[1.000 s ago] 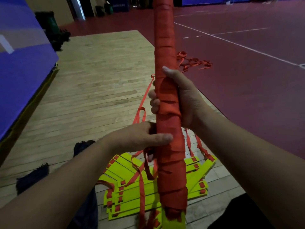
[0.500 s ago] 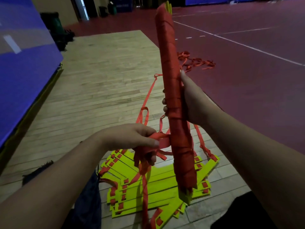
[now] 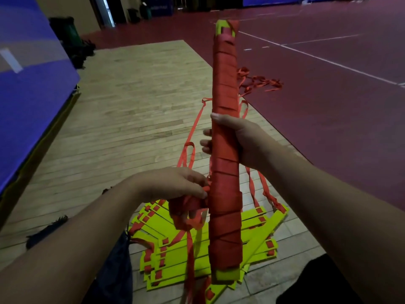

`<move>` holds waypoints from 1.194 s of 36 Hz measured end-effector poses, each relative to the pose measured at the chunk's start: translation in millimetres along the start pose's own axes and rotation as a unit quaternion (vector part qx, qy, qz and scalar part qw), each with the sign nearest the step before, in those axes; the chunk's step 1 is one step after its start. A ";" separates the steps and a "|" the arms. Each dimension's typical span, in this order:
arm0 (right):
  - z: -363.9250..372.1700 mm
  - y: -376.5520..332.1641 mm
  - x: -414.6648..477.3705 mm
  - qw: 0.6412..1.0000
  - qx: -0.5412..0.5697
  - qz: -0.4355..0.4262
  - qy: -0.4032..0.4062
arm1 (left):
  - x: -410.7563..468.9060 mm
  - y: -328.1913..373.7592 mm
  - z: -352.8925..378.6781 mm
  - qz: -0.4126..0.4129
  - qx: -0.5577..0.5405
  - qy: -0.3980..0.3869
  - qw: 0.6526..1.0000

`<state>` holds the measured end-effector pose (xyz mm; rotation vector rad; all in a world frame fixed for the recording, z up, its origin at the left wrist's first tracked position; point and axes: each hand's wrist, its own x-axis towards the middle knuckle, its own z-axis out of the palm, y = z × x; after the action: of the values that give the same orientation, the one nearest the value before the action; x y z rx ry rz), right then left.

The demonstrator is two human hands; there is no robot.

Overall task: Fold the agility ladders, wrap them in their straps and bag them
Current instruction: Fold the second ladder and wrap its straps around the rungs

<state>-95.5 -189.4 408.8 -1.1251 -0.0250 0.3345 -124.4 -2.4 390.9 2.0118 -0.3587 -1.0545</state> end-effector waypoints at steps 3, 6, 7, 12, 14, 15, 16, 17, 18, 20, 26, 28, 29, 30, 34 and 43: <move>-2.4 -2.2 1.2 0.999 -0.033 -0.014 0.008 | -1.0 -0.5 -4.1 -0.054 0.050 -0.025 0.997; -0.7 -2.4 3.3 0.990 -0.120 -0.044 0.059 | 1.4 -2.4 -5.9 -0.022 0.076 0.010 0.997; 1.3 -1.9 3.6 0.986 -0.143 -0.053 0.073 | 3.9 -1.9 -4.7 0.005 0.061 0.034 0.998; 11.3 -4.0 6.1 0.991 -0.045 -0.009 0.128 | 13.8 0.2 5.6 0.043 -0.026 0.127 0.991; 11.5 -4.5 3.9 0.993 -0.034 0.009 0.117 | 13.2 0.8 7.7 0.045 0.009 0.121 0.992; 10.9 -4.4 2.6 0.994 -0.032 0.018 0.102 | 12.2 0.5 7.8 0.049 0.025 0.117 0.992; 9.2 -4.5 2.0 0.995 -0.030 0.029 0.086 | 11.4 0.7 8.2 0.053 0.035 0.115 0.991; 8.2 -5.4 0.0 0.996 -0.032 0.036 0.071 | 11.4 1.1 8.3 0.058 0.039 0.113 0.991; 8.0 -7.3 -1.8 0.997 -0.031 0.042 0.053 | 10.8 2.9 9.2 0.064 0.042 0.108 0.991; 9.3 -11.2 -6.1 0.998 -0.033 0.051 0.011 | 8.3 8.1 10.1 0.082 0.039 0.097 0.991; 14.2 -9.5 -10.1 0.999 -0.021 0.041 -0.016 | -2.6 12.4 12.1 0.122 -0.041 -0.005 0.992; 16.1 -6.4 -8.4 0.999 0.006 0.035 -0.014 | -0.8 9.2 9.0 0.100 -0.046 -0.001 0.994; 15.8 -5.3 -7.3 0.999 0.026 0.035 -0.019 | -0.7 8.1 6.2 0.082 -0.038 -0.005 0.996; 14.6 -4.0 -6.4 0.998 0.035 0.038 -0.026 | -1.5 7.5 4.0 0.063 -0.026 -0.011 0.998; 6.9 0.7 -4.2 0.998 -0.052 0.014 -0.015 | -5.4 2.8 0.5 -0.021 0.055 -0.014 0.998; 23.7 8.2 2.1 0.976 -0.181 -0.071 0.101 | 14.2 1.7 22.0 0.013 0.213 0.183 0.960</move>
<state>-100.0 -164.8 411.5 -1.5065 0.0139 0.0855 -132.8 -23.3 377.4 2.5214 -0.4381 -0.5974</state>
